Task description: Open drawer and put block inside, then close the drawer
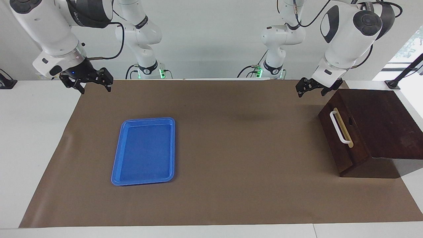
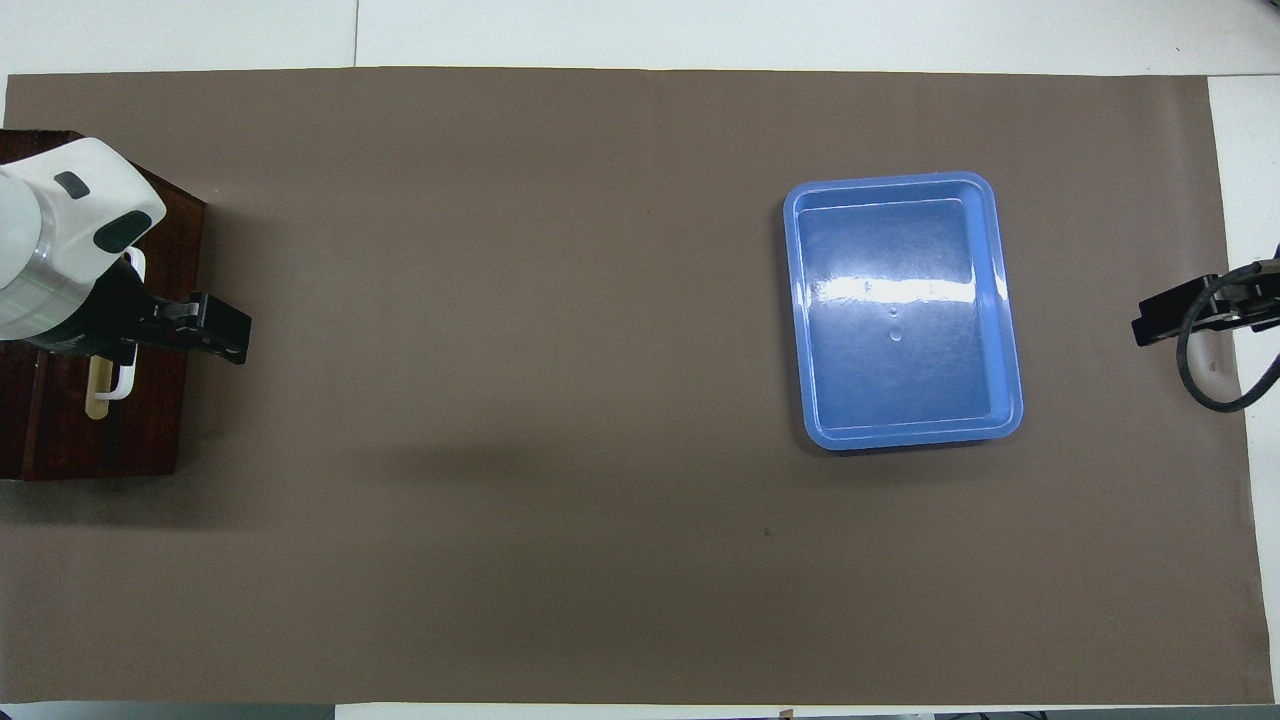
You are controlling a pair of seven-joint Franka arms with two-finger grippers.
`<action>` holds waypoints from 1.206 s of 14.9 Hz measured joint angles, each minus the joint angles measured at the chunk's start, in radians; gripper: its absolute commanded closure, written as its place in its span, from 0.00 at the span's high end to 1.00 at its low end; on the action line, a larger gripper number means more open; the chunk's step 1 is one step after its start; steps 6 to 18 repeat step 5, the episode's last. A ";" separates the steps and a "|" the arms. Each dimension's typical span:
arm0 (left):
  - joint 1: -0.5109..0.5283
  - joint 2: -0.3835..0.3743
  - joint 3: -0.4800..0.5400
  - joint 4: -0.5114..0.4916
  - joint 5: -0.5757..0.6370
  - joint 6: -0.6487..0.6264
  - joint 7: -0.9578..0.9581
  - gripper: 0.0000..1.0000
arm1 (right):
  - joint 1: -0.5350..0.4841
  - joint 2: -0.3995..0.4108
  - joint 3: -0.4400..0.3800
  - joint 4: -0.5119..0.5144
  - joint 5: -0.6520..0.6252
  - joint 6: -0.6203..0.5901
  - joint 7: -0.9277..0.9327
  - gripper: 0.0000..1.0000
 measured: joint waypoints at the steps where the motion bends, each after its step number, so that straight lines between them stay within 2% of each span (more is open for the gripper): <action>1: 0.000 0.000 0.005 0.000 0.000 0.000 0.001 1.00 | 0.000 0.000 0.000 0.000 0.000 0.000 0.000 1.00; 18: 0.000 0.000 0.028 0.024 0.000 -0.001 0.010 1.00 | 0.000 0.000 0.000 0.000 0.000 0.000 0.000 1.00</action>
